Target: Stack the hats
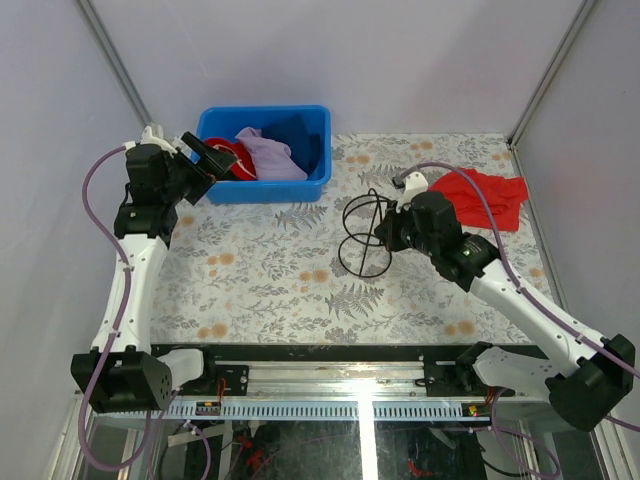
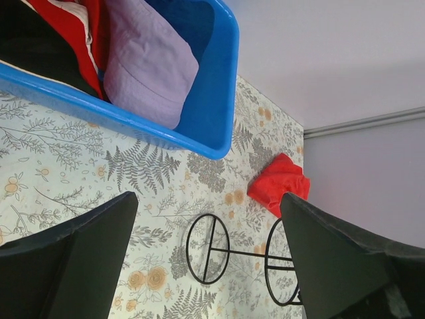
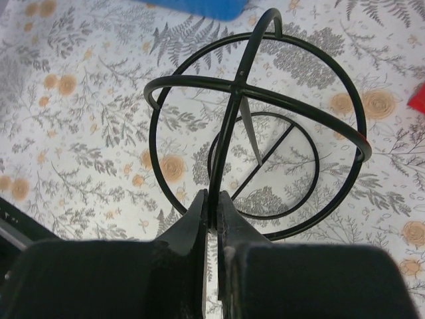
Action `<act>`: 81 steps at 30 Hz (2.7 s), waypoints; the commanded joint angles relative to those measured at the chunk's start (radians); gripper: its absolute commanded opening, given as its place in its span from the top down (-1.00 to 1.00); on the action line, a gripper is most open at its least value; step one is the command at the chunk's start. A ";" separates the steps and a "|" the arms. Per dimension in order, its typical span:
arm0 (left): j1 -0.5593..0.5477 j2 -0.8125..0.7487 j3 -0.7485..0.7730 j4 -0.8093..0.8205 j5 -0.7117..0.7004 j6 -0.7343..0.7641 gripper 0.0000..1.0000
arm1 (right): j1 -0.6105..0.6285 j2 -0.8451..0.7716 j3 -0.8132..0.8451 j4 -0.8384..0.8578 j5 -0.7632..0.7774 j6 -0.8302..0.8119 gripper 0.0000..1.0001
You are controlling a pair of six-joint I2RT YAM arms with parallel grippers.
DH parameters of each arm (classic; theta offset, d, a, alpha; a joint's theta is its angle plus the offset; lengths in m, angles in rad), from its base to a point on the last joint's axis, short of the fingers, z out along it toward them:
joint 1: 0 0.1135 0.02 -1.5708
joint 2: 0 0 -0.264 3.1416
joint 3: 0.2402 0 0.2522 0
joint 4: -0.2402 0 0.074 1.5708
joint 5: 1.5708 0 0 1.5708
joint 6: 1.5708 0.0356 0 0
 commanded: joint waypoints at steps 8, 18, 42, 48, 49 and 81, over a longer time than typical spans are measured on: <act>-0.002 -0.055 -0.047 0.007 0.061 0.026 -0.79 | 0.081 -0.104 -0.089 0.027 0.040 -0.009 0.80; -0.005 -0.041 -0.051 -0.007 0.067 0.029 -0.76 | 0.109 -0.105 -0.034 -0.014 0.033 -0.061 0.20; -0.098 0.852 0.903 -0.345 -0.052 0.127 -0.14 | 0.111 -0.288 0.094 -0.256 0.308 -0.179 -0.28; -0.091 1.082 1.139 -0.474 -0.080 0.114 -0.11 | 0.111 -0.318 0.131 -0.337 0.373 -0.194 -0.31; -0.092 1.082 1.132 -0.473 -0.093 0.102 -0.10 | 0.111 -0.321 0.137 -0.346 0.383 -0.195 -0.31; -0.065 1.014 0.911 -0.085 -0.062 -0.265 -0.50 | 0.111 -0.284 0.132 -0.373 0.366 -0.139 -0.29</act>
